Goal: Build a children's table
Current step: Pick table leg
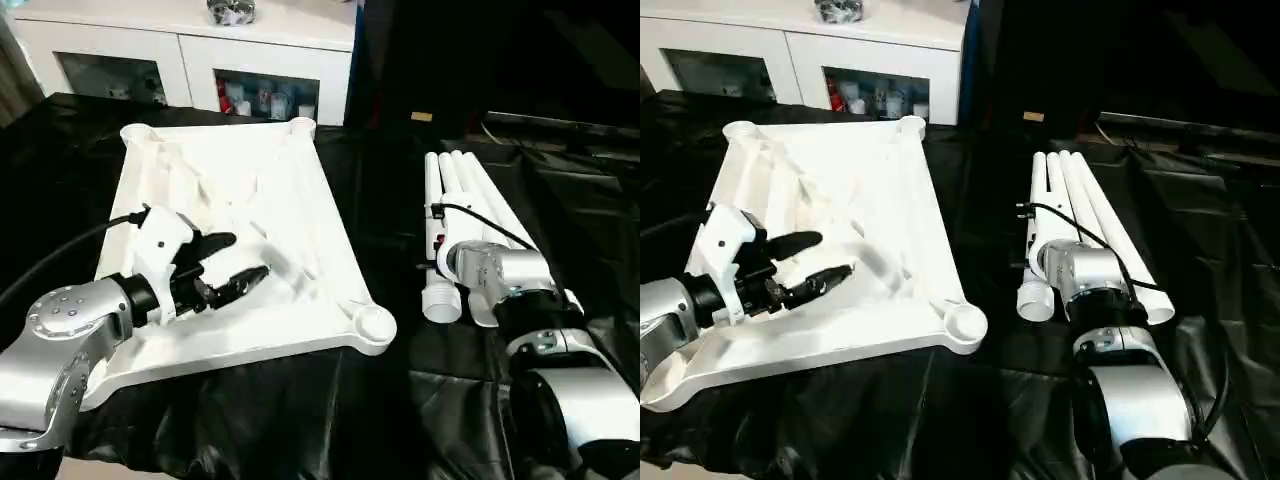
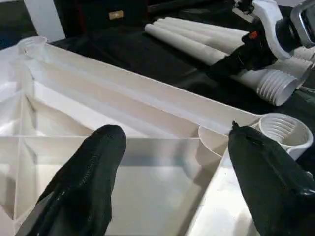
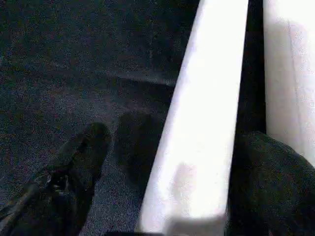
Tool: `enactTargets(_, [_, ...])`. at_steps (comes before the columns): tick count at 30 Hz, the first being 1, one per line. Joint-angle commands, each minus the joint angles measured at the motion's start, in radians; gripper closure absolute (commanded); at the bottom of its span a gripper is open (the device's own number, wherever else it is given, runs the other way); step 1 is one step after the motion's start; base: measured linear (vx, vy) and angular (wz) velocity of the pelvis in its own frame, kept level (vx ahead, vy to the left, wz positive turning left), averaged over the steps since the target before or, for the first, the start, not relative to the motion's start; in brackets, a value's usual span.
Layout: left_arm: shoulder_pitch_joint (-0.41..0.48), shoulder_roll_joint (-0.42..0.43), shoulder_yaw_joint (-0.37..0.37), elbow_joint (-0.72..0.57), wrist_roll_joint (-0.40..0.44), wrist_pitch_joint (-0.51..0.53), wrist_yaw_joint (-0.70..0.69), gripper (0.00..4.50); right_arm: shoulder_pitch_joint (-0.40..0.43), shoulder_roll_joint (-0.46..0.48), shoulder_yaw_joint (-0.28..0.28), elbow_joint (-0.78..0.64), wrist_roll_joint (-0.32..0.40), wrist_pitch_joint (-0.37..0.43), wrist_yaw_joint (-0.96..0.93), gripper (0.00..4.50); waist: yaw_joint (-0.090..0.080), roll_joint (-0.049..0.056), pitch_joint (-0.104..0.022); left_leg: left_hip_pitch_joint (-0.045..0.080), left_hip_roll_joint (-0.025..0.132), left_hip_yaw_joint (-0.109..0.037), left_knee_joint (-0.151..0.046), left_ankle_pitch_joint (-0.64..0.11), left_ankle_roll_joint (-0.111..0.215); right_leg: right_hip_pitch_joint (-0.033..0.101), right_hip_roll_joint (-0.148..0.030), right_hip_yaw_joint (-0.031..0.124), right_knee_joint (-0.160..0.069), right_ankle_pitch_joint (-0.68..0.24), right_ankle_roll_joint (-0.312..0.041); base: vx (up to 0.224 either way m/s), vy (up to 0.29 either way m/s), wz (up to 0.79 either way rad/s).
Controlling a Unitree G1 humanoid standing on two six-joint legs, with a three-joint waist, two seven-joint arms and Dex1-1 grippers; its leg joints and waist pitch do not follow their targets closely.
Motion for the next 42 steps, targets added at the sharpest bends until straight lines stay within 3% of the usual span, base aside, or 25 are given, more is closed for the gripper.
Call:
enactTargets(1, [0.001, 0.01, -0.014, -0.028, -0.005, 0.012, -0.007, 0.7, -0.02, -0.002, -0.025, 0.022, 0.015, 0.019, -0.01, 0.17, 0.001, 0.007, -0.064, 0.038, 0.07, -0.023, -0.084, -0.165, -0.074, 0.027, -0.085, 0.049, -0.068, -0.039, -0.203, 0.0, 0.0, 0.0])
enactTargets(15, [-0.03, 0.009, -0.063, -0.007, 0.052, -0.055, 0.018, 0.68, -0.055, -0.015, -0.086, 0.099, 0.054, 0.015, -0.013, 1.3, 0.001, 0.002, -0.064, 0.036, 0.07, -0.02, -0.081, -0.144, -0.067, 0.028, -0.086, 0.049, -0.067, -0.015, -0.21, 0.0, 0.0, 0.0])
enactTargets(17, [-0.04, 0.001, -0.067, 0.002, 0.06, -0.064, 0.031, 0.35, -0.063, -0.017, -0.099, 0.119, 0.063, 0.011, -0.016, 1.48, 0.0, 0.001, -0.065, 0.037, 0.071, -0.02, -0.082, -0.144, -0.068, 0.028, -0.085, 0.048, -0.066, -0.015, -0.211, 0.0, 0.0, 0.0])
enactTargets(22, [-0.073, -0.01, -0.067, 0.039, 0.082, -0.083, 0.06, 0.15, -0.074, -0.016, -0.14, 0.149, 0.085, -0.003, -0.031, 1.81, 0.002, -0.001, -0.066, 0.037, 0.07, -0.019, -0.08, -0.13, -0.065, 0.029, -0.085, 0.047, -0.064, 0.005, -0.214, 0.0, 0.0, 0.0])
enactTargets(25, [-0.084, -0.018, -0.067, 0.055, 0.09, -0.091, 0.077, 0.0, -0.076, -0.018, -0.156, 0.159, 0.096, -0.013, -0.036, 2.12, 0.002, 0.0, -0.069, 0.036, 0.07, -0.018, -0.078, -0.119, -0.063, 0.03, -0.085, 0.047, -0.062, 0.026, -0.217, 0.0, 0.0, 0.0])
enactTargets(26, [-0.093, -0.024, -0.071, 0.069, 0.101, -0.084, 0.094, 0.0, -0.076, -0.019, -0.163, 0.162, 0.103, -0.019, -0.036, 2.12, 0.001, 0.005, -0.069, 0.036, 0.07, -0.019, -0.078, -0.12, -0.064, 0.03, -0.085, 0.047, -0.061, 0.03, -0.219, 0.0, 0.0, 0.0])
enactTargets(28, [-0.101, -0.029, -0.075, 0.08, 0.107, -0.081, 0.105, 0.0, -0.077, -0.02, -0.169, 0.164, 0.108, -0.022, -0.035, 2.26, 0.001, 0.003, -0.068, 0.036, 0.069, -0.019, -0.079, -0.13, -0.064, 0.031, -0.084, 0.047, -0.064, 0.023, -0.219, 0.0, 0.0, 0.0])
enactTargets(29, [-0.105, -0.034, -0.075, 0.086, 0.108, -0.086, 0.108, 0.0, -0.077, -0.021, -0.171, 0.164, 0.11, -0.021, -0.035, 2.26, 0.002, 0.009, -0.069, 0.037, 0.07, -0.02, -0.079, -0.131, -0.066, 0.031, -0.085, 0.047, -0.062, 0.023, -0.219, 0.0, 0.0, 0.0])
enactTargets(30, [-0.113, -0.045, -0.072, 0.096, 0.104, -0.086, 0.115, 0.0, -0.076, -0.021, -0.175, 0.158, 0.114, -0.019, -0.033, 2.47, 0.0, 0.008, -0.069, 0.037, 0.07, -0.019, -0.079, -0.131, -0.068, 0.03, -0.083, 0.046, -0.063, 0.028, -0.221, 0.0, 0.0, 0.0])
enactTargets(31, [-0.144, -0.075, -0.066, 0.131, 0.101, -0.079, 0.144, 0.0, -0.072, -0.021, -0.19, 0.136, 0.128, -0.023, -0.026, 2.53, 0.0, 0.024, -0.071, 0.041, 0.069, -0.02, -0.076, -0.135, -0.077, 0.029, -0.082, 0.046, -0.06, 0.051, -0.227, 0.0, 0.0, 0.0])
enactTargets(33, [-0.159, -0.088, -0.064, 0.15, 0.101, -0.076, 0.159, 0.0, -0.071, -0.021, -0.195, 0.126, 0.133, -0.028, -0.022, 2.6, 0.0, 0.016, -0.071, 0.04, 0.068, -0.018, -0.077, -0.144, -0.078, 0.031, -0.08, 0.046, -0.063, 0.053, -0.23, 0.0, 0.0, 0.0])
enactTargets(34, [-0.208, -0.133, -0.049, 0.203, 0.091, -0.053, 0.204, 0.0, -0.056, -0.01, -0.23, 0.078, 0.162, -0.097, -0.018, 2.64, 0.001, 0.013, -0.071, 0.036, 0.069, -0.019, -0.078, -0.137, -0.074, 0.035, -0.084, 0.047, -0.061, 0.064, -0.234, 0.0, 0.0, 0.0])
enactTargets(35, [-0.234, -0.158, -0.04, 0.229, 0.083, -0.04, 0.228, 0.0, -0.045, -0.007, -0.237, 0.051, 0.172, -0.113, -0.005, 2.67, 0.003, 0.014, -0.071, 0.038, 0.069, -0.017, -0.077, -0.141, -0.074, 0.033, -0.084, 0.047, -0.063, 0.062, -0.232, 0.0, 0.0, 0.0])
enactTargets(36, [-0.296, -0.219, -0.014, 0.285, 0.058, -0.004, 0.281, 0.0, -0.018, -0.001, -0.24, -0.017, 0.185, -0.14, 0.025, 2.67, -0.001, 0.033, -0.069, 0.042, 0.068, -0.015, -0.078, -0.164, -0.084, 0.029, -0.079, 0.046, -0.067, 0.067, -0.229, 0.0, 0.0, 0.0])
enactTargets(37, [-0.326, -0.249, -0.002, 0.311, 0.044, 0.013, 0.306, 0.0, -0.005, 0.0, -0.235, -0.048, 0.188, -0.147, 0.041, 2.68, 0.007, 0.022, -0.074, 0.048, 0.07, -0.017, -0.075, -0.161, -0.082, 0.034, -0.081, 0.046, -0.065, 0.086, -0.233, 0.0, 0.0, 0.0])
enactTargets(38, [-0.343, -0.266, 0.005, 0.326, 0.035, 0.022, 0.32, 0.0, 0.003, 0.001, -0.232, -0.065, 0.189, -0.152, 0.05, 2.68, 0.008, 0.018, -0.076, 0.042, 0.07, -0.019, -0.075, -0.142, -0.072, 0.04, -0.085, 0.045, -0.062, 0.098, -0.238, 0.0, 0.0, 0.0])
enactTargets(39, [-0.375, -0.299, 0.018, 0.352, 0.015, 0.045, 0.339, 0.0, 0.026, 0.004, -0.222, -0.119, 0.197, -0.152, 0.08, 2.68, 0.009, 0.023, -0.076, 0.031, 0.07, -0.02, -0.075, -0.104, -0.054, 0.045, -0.089, 0.043, -0.058, 0.111, -0.242, 0.0, 0.0, 0.0])
enactTargets(42, [-0.472, -0.397, 0.064, 0.433, -0.063, 0.086, 0.381, 0.0, 0.091, 0.016, -0.215, -0.294, 0.266, -0.112, 0.183, 2.68, 0.01, 0.017, -0.074, 0.031, 0.065, -0.012, -0.069, -0.08, -0.009, 0.046, -0.087, 0.047, -0.066, 0.14, -0.25, 0.0, 0.0, 0.0])
